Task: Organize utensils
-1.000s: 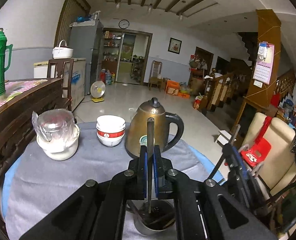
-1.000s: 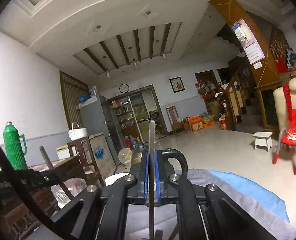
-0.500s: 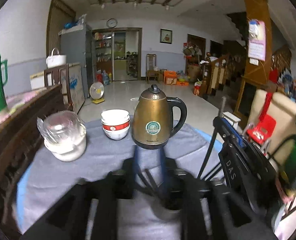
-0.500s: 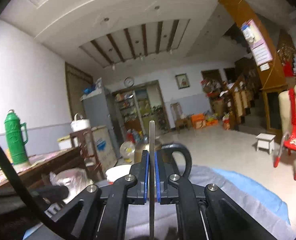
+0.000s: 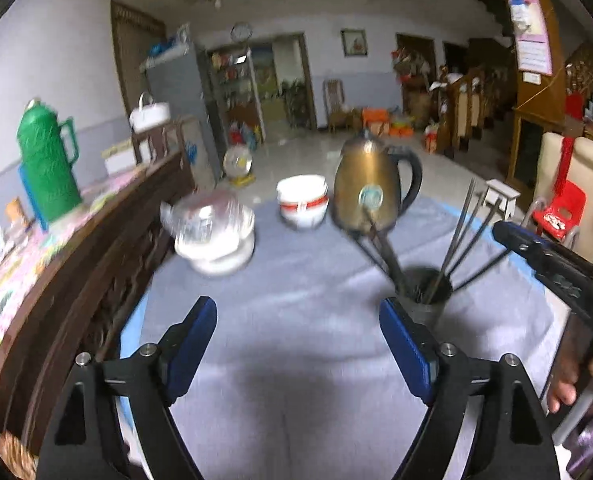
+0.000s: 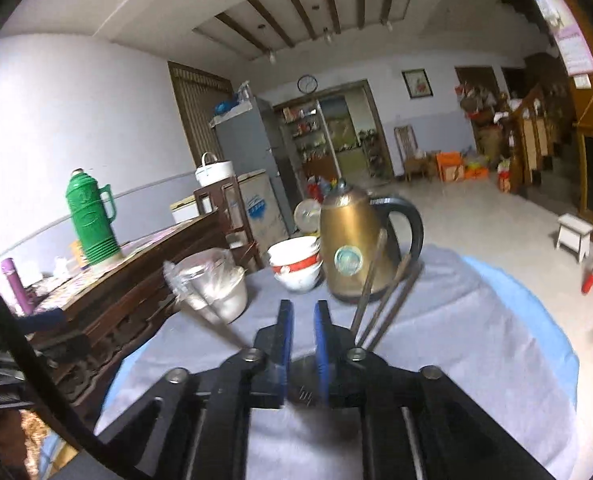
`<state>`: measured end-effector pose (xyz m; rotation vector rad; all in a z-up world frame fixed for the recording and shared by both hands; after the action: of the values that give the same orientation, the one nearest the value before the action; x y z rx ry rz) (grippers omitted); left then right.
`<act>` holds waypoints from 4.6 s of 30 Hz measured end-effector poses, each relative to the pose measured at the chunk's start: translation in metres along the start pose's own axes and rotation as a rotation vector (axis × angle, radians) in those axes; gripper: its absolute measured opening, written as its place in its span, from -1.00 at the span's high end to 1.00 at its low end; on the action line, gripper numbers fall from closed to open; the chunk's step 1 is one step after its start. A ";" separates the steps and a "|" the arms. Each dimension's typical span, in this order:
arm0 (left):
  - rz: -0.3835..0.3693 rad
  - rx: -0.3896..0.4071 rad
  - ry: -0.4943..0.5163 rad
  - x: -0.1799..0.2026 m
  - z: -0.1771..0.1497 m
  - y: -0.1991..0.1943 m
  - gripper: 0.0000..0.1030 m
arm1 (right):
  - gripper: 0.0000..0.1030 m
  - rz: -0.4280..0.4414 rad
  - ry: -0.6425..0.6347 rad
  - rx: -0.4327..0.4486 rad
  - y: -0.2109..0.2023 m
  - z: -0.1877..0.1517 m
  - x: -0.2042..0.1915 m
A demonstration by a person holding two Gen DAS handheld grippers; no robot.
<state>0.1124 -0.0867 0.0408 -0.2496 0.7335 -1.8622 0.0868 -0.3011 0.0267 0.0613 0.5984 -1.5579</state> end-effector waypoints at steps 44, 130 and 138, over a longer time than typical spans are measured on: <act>0.131 -0.075 0.075 0.028 -0.036 -0.020 -0.71 | -0.44 -0.140 -0.006 -0.130 -0.108 -0.045 -0.027; 0.102 -0.101 0.019 0.009 -0.045 -0.005 -0.72 | -0.45 -0.222 -0.033 -0.243 -0.072 -0.060 -0.044; 0.102 -0.106 -0.003 -0.001 -0.049 -0.003 -0.72 | -0.45 -0.223 -0.042 -0.255 -0.068 -0.061 -0.052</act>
<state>0.0862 -0.0668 0.0045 -0.2781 0.8296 -1.7287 0.0086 -0.2317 0.0171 -0.2374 0.7868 -1.6805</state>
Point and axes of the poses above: each gripper's, at about its wrist camera, not at the fingertips, and y roughly the way its jaws point, x to its right, z to its top, the point moved 4 cm from there along y, roughly the way its jaws point, and after that the axes turned 4 degrees about y, right-handed, at the moved point
